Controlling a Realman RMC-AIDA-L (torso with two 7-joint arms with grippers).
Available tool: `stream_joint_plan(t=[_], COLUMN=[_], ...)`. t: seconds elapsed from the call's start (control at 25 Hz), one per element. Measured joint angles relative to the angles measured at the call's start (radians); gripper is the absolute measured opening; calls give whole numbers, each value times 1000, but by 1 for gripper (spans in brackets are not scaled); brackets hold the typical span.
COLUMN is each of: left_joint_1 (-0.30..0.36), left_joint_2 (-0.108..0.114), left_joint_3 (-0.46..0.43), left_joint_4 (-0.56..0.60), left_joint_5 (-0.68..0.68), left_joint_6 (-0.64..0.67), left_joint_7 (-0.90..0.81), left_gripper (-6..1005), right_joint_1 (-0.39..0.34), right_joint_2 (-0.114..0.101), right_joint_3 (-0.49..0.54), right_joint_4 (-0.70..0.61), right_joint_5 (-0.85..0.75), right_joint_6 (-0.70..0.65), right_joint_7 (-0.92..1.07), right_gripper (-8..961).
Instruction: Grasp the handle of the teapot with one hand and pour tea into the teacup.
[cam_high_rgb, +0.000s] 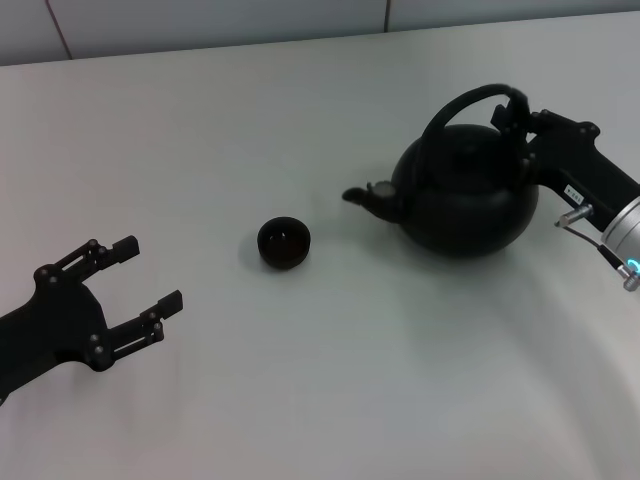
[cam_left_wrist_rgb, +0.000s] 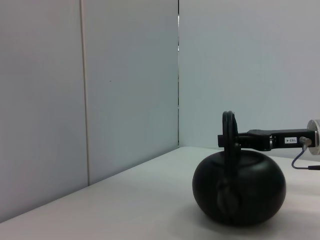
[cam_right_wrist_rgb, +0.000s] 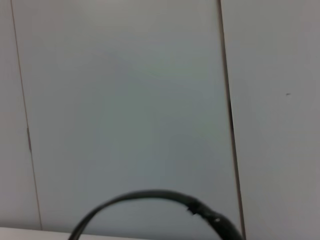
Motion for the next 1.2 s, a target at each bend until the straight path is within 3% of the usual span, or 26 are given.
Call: stream_joint_plan(t=[0.2,0.44,0.64,0.8,0.92,1.2], left_joint_1=[1,1,2,0,1,2], left_joint_2=[0,0,1,1,2,3], left_joint_3=[-1,-1,-1,1,4,5], left_joint_4=[0,0,0,0,-3,-31], left_joint_5=[0,0,0,0,0,0], left_joint_6=[0,2,8,19,36,48], left_joint_7=[-2,-5,-4,-1,-1,1], left_gripper=[800,800,800,800,800,800], right_joint_1=[-3,-20,-38,-76,-166,-230], right_joint_2=[0,-1,-2,-4,-3,-1], right_joint_3=[-3,-4,0,1,12,70], right_joint_4=[1,2,3,-1,1,13], right_joint_5=[-2,-2,-3,-3,-1,3], right_joint_6=[5,-6,-17,-65,-162,-197], right_joint_7=[4,9,11,12,7,2], right_gripper=[117,284,508,555,589,636])
